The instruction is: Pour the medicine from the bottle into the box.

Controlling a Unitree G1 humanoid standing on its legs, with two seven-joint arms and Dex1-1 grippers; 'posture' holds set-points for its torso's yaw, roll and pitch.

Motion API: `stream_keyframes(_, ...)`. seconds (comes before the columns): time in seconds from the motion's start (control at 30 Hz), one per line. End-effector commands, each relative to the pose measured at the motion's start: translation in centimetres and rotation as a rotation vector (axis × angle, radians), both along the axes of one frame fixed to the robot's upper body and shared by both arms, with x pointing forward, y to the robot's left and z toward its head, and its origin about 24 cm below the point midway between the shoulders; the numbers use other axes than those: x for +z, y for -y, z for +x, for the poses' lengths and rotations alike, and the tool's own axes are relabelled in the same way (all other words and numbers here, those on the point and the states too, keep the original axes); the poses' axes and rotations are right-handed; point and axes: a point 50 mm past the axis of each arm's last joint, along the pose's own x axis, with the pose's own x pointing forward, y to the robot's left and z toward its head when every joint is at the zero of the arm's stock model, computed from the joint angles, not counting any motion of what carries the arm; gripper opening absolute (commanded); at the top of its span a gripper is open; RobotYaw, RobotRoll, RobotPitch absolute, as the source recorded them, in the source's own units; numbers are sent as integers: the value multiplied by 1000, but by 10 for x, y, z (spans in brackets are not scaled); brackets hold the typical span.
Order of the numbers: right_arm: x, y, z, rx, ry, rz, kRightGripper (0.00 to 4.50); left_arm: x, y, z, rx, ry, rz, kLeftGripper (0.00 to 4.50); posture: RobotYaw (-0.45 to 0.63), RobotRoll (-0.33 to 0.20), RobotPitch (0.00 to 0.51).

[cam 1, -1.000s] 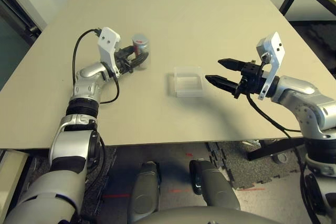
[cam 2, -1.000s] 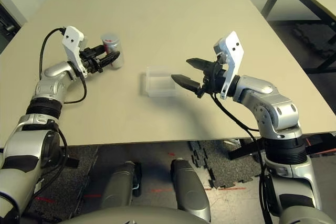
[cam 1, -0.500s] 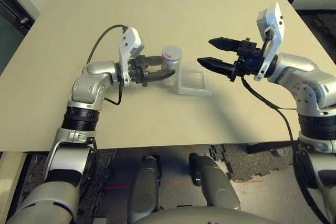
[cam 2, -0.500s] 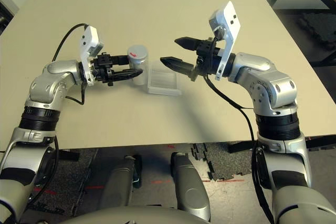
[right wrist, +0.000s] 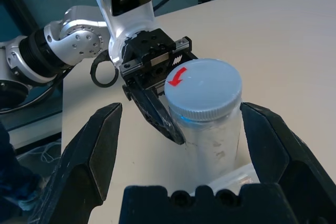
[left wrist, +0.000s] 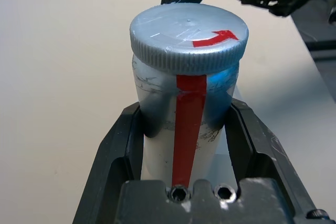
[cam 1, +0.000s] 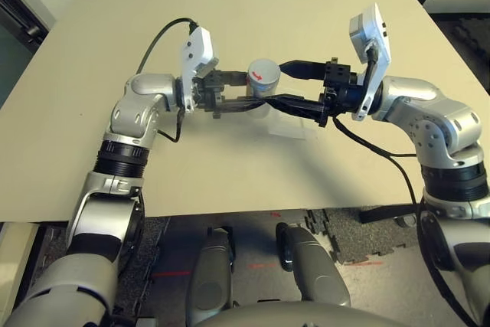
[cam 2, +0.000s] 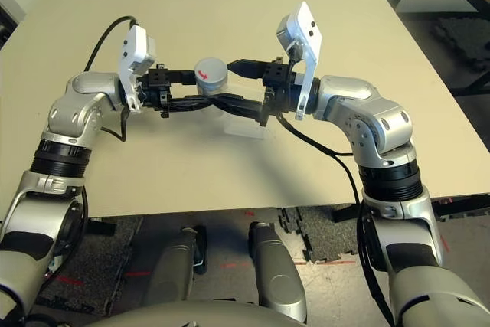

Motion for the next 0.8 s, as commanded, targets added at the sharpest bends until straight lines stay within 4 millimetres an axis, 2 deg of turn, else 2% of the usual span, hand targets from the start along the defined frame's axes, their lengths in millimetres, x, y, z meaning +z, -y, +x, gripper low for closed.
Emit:
stream_keyframes(0.03, -1, -5, -3, 22, 5, -4, 4500, -1, -9, -8, -9, 0, 14, 2439, 16, 0, 214)
stream_keyframes(0.23, 1, -8, -1, 28, 18, 10, 4500, 8, -20, -10, 40, 17, -6, 2439, 36, 0, 200)
stream_keyframes(0.5, 7, -14, 1, 59, 45, 8, 4500, 25, -4, -3, 19, 57, -92, 2439, 30, 0, 182)
stream_keyframes(0.63, 12, -16, 3, 71, 58, 1, 4500, 23, 6, 0, -12, 42, -109, 2438, 16, 0, 182)
stream_keyframes(0.8, 14, -16, 8, 53, 74, -20, 4500, 10, 17, 0, -59, -3, -110, 2438, 1, 0, 186)
